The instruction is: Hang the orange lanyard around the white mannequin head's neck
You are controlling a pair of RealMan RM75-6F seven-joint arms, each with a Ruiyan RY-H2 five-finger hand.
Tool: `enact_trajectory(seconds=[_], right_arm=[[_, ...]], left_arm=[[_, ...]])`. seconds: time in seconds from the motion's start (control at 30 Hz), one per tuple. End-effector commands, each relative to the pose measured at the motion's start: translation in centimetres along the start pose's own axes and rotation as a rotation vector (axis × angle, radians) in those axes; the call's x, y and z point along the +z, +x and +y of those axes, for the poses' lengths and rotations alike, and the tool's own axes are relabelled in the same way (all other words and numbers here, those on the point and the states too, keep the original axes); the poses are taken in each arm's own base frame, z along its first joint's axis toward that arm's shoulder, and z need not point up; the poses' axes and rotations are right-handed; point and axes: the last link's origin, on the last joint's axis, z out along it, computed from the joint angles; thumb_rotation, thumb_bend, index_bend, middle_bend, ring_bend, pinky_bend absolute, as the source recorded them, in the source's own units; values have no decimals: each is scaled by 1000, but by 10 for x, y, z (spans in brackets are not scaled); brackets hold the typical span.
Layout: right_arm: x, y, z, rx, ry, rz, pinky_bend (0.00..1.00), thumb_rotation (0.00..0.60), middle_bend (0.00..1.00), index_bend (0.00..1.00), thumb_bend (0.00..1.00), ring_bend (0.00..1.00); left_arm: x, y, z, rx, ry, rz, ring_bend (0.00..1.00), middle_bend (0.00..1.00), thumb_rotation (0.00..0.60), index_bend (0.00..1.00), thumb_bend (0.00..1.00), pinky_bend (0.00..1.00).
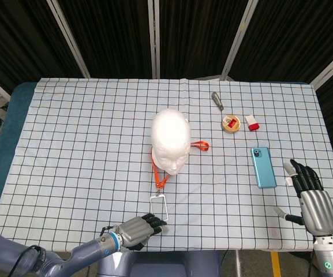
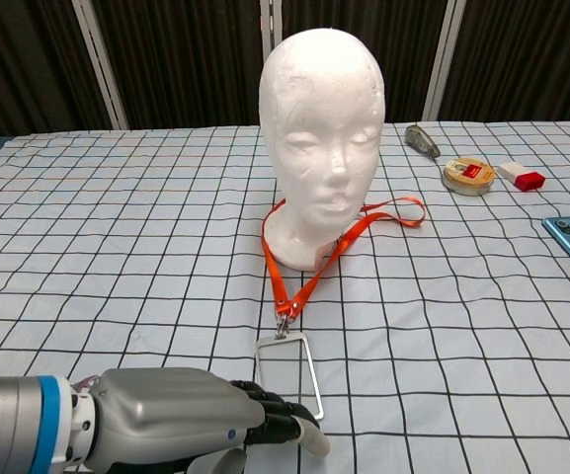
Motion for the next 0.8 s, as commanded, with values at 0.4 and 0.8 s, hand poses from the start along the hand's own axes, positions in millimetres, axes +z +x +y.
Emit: enact_trajectory(seconds=[0.4,0.8], right_arm=[[0,0,0,0,-2,1,0,600,0,0,0,0],[-1,1,-1,3,3,0,0,600,0,0,0,0]], left_arm=[[-15,1,-5,-6,-24,60,0,0,600,0,1000,34],[-46,38,-45,-31,50,324,0,0,600,0,1000,9]])
